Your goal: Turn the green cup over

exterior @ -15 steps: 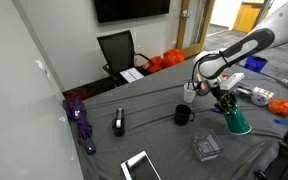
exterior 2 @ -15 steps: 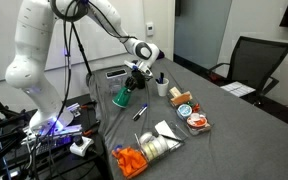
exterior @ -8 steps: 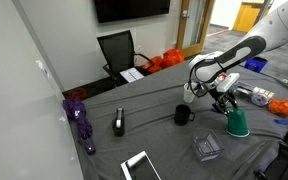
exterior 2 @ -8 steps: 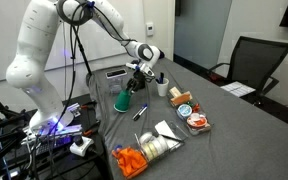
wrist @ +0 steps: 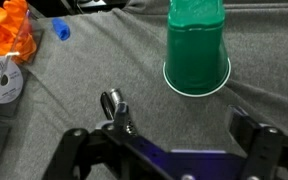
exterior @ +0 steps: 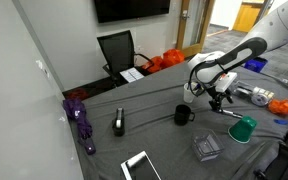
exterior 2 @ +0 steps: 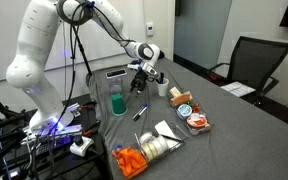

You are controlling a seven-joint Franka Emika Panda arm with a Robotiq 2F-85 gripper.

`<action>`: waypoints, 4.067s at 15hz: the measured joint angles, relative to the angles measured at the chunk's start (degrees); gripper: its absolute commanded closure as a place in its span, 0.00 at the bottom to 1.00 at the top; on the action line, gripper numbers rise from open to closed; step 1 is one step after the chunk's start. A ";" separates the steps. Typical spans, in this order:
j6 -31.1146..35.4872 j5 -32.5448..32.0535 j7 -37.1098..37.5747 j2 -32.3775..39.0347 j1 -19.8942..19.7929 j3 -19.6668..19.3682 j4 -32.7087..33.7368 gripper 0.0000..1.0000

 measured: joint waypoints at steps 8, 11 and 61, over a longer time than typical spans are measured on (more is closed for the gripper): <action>21.35 -1.16 0.42 -1.35 -0.06 -0.82 -5.31 0.00; 29.99 -1.15 0.36 -4.00 -0.24 -1.24 -10.57 0.00; 37.39 17.02 -17.49 -29.37 -4.10 -0.89 -38.50 0.00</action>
